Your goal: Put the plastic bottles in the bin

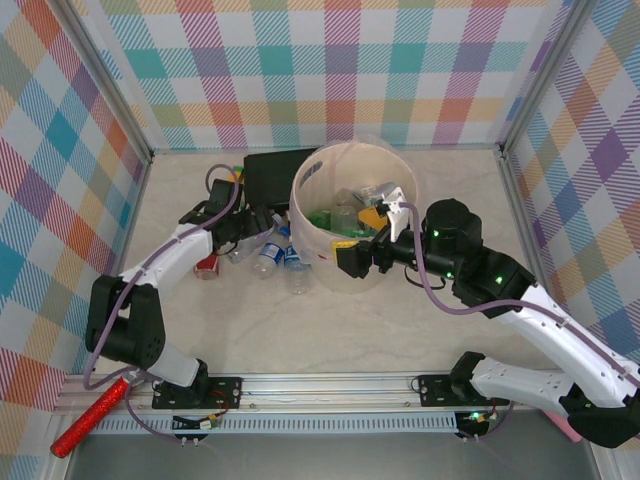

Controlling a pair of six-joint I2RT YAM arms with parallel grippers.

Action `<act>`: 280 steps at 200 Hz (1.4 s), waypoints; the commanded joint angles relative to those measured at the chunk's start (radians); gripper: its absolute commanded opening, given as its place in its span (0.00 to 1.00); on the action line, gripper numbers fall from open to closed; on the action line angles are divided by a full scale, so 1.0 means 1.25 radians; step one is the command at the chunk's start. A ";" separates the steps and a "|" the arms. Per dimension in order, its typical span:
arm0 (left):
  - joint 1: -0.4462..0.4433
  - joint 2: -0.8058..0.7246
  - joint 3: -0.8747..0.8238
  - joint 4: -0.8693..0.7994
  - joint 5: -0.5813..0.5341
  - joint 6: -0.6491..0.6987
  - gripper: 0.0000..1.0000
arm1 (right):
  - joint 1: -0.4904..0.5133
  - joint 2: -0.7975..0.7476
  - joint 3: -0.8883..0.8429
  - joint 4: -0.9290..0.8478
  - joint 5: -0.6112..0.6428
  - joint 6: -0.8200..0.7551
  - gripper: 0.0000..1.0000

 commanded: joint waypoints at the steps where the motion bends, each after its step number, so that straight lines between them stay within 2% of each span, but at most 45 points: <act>1: -0.001 0.077 0.042 -0.015 -0.036 0.066 0.99 | 0.005 -0.021 -0.007 0.013 0.006 0.013 0.99; 16: -0.001 0.122 0.061 -0.019 -0.010 0.084 0.94 | 0.004 -0.028 -0.008 0.006 0.011 0.010 0.99; 63: -0.001 0.191 0.071 -0.034 -0.017 0.110 0.94 | 0.005 -0.048 -0.016 -0.002 0.033 -0.001 0.99; 85: -0.002 0.215 0.087 -0.059 -0.017 0.109 0.87 | 0.004 -0.048 -0.016 -0.002 0.030 -0.003 0.99; 153: -0.021 0.162 0.011 -0.094 0.012 0.062 0.76 | 0.005 -0.066 -0.025 -0.003 0.042 -0.007 0.99; 214: -0.057 0.081 -0.048 -0.108 0.039 0.023 0.73 | 0.004 -0.054 -0.029 0.015 0.029 -0.002 0.99; 280: -0.057 0.219 0.080 -0.135 -0.004 0.078 0.73 | 0.005 -0.059 -0.029 0.009 0.035 0.001 0.99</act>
